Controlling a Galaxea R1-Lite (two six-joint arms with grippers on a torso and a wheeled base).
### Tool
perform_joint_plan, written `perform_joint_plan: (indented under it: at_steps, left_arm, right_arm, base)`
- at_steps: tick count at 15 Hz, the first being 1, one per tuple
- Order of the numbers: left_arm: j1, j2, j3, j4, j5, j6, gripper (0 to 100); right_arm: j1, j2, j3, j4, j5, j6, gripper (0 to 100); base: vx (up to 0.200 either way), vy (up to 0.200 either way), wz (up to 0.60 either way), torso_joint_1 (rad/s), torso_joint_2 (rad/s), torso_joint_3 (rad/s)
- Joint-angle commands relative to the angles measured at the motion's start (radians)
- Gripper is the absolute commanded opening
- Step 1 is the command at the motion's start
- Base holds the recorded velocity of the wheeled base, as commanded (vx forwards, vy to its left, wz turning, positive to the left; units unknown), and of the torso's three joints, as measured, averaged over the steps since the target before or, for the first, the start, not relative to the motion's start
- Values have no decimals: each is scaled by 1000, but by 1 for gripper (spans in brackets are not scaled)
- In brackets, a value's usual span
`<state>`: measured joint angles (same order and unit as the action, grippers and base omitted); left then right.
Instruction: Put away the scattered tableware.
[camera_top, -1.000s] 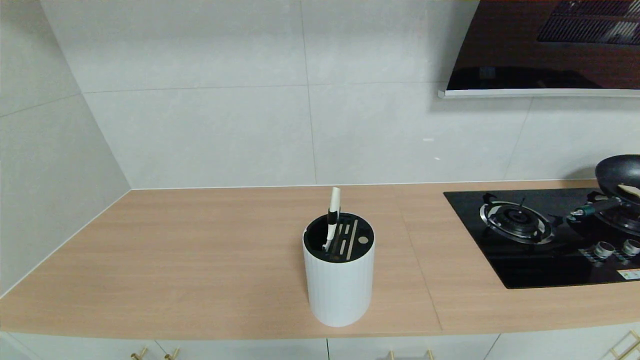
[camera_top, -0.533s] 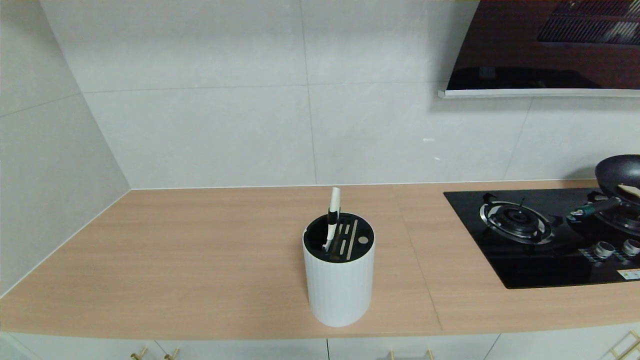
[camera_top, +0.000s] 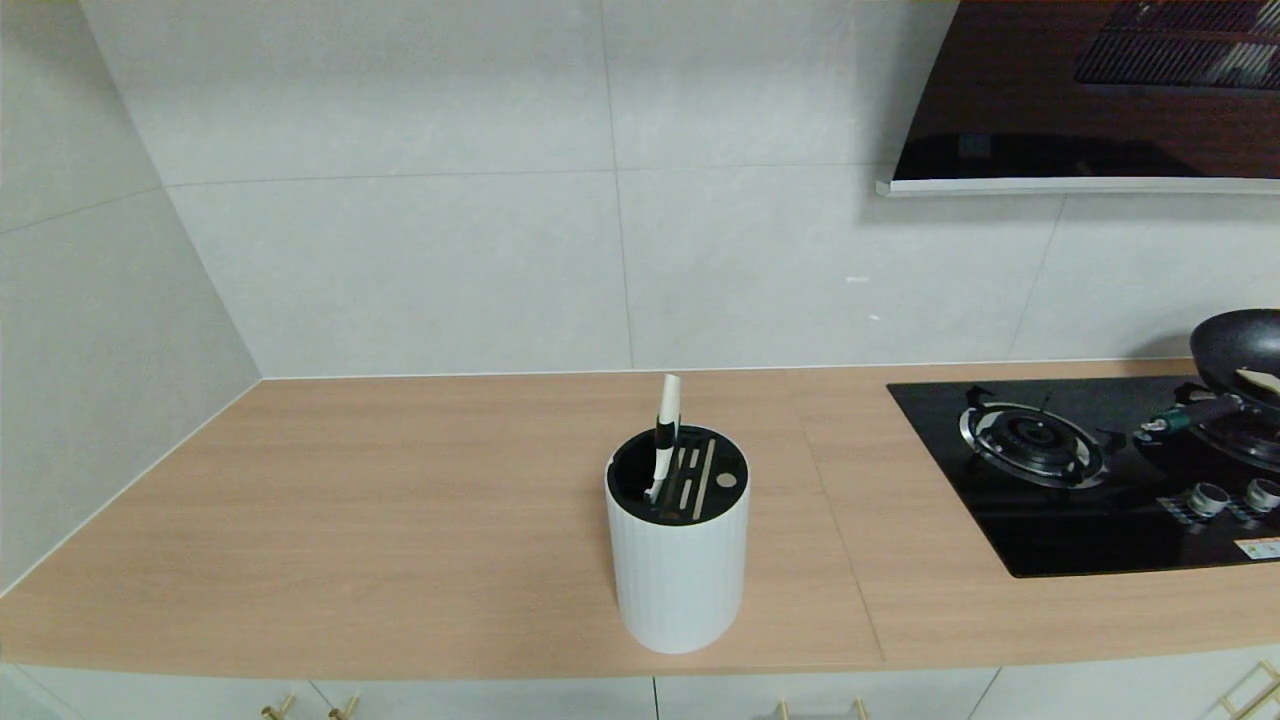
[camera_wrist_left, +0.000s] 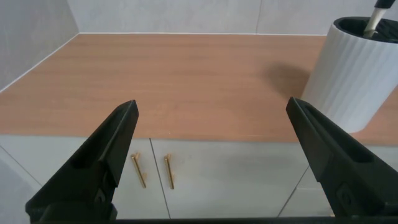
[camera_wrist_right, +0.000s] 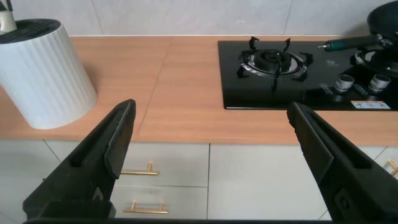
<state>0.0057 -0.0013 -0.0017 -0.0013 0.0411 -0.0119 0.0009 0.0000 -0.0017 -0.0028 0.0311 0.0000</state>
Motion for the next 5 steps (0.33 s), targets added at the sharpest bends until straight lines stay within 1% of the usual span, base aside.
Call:
perform_joint_plan:
  at_steps: [1, 5]
  left_arm:
    - [0, 1, 0, 0, 0, 0, 100]
    - [0, 3, 0, 0, 0, 0, 100]
  right_arm:
    - [1, 2, 0, 3, 0, 0, 100]
    - [1, 2, 0, 3, 0, 0, 100]
  base:
    - [0, 0, 0, 0, 0, 0]
    - [0, 0, 0, 0, 0, 0]
